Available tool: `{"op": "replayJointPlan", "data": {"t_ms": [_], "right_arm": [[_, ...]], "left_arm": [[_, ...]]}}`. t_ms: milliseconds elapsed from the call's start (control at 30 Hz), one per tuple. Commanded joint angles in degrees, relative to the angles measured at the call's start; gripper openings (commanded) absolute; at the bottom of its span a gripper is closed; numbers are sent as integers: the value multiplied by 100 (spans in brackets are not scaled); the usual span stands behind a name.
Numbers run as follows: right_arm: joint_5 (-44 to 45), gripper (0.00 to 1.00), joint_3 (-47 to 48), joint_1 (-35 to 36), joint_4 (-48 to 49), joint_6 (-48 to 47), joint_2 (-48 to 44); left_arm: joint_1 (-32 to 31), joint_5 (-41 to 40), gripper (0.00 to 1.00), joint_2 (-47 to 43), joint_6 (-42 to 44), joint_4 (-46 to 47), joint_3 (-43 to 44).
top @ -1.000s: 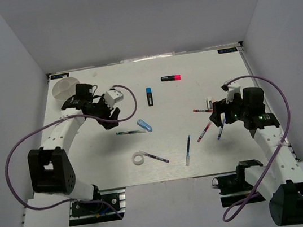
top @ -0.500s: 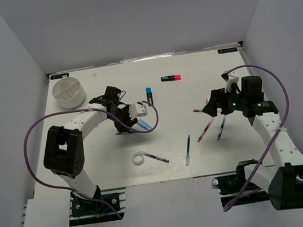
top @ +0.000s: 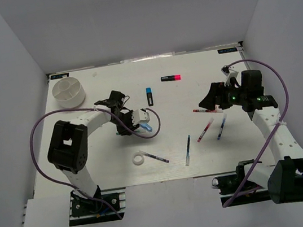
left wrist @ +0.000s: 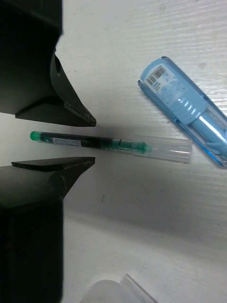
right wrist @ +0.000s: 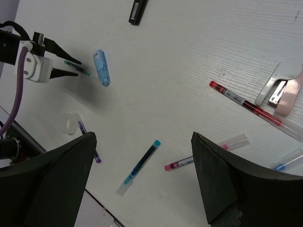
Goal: Sort the stationery into containers
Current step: Pick up the pen from the center of the board.
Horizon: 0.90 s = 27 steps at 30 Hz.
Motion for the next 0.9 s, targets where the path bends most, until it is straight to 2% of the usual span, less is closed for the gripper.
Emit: {"op": "replayJointPlan", "data": {"t_ms": [0, 200, 467, 867], "right_arm": [[-146, 86, 104, -15, 249, 117, -6], [-102, 86, 42, -23, 240, 56, -41], [-40, 86, -54, -24, 161, 20, -225], [48, 86, -142, -32, 73, -102, -366]], "left_arm": [[-226, -10, 43, -44, 201, 36, -12], [-560, -432, 48, 606, 377, -816, 656], [-964, -1091, 51, 896, 175, -755, 867], [-1589, -1373, 52, 1204, -186, -826, 1298]]}}
